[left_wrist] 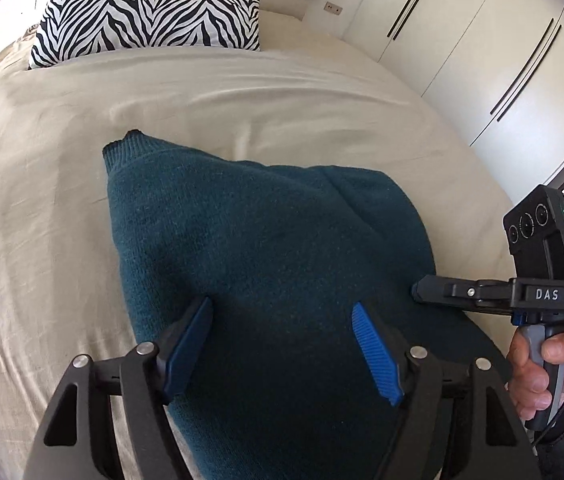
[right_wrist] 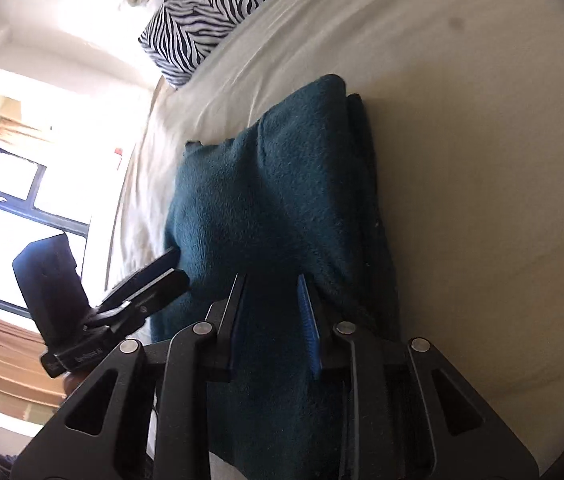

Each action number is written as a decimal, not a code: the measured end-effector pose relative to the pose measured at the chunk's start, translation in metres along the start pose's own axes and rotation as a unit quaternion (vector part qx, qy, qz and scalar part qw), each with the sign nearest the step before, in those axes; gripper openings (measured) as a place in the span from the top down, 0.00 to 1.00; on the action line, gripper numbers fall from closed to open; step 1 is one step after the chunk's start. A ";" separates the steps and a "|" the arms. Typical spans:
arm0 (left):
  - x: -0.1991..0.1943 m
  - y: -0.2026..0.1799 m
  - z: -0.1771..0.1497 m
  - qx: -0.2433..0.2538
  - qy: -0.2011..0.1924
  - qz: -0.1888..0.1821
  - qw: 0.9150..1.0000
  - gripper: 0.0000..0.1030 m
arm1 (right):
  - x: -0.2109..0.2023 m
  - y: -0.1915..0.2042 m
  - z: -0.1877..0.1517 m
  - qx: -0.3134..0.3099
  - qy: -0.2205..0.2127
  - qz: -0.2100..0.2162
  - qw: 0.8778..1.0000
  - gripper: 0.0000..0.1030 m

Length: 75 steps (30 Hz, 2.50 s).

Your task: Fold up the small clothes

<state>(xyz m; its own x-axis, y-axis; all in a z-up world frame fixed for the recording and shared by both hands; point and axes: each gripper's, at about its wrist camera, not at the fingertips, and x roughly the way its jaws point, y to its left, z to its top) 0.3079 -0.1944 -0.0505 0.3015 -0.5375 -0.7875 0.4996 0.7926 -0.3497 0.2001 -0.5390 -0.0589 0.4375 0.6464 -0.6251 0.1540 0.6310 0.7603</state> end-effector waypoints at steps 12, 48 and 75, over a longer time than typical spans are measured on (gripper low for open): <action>-0.021 -0.009 -0.023 0.007 -0.027 0.008 1.000 0.26 | -0.048 0.028 -0.061 -0.052 -0.006 0.013 0.999 0.76; -0.062 0.030 -0.037 -0.099 0.030 -0.029 0.994 0.59 | -0.044 0.074 -0.039 -0.068 -0.009 -0.138 0.988 0.79; -0.188 0.130 -0.222 -0.145 -0.015 0.000 0.989 0.42 | 0.017 0.147 -0.241 -0.076 0.041 -0.093 0.992 0.74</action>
<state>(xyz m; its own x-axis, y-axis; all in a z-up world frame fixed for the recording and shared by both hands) 0.1361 0.0736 -0.0611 0.3283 -0.5423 -0.7734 0.2470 0.8395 -0.4839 0.0171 -0.3319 0.0000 0.3391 0.5420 -0.7690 0.0863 0.7960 0.5991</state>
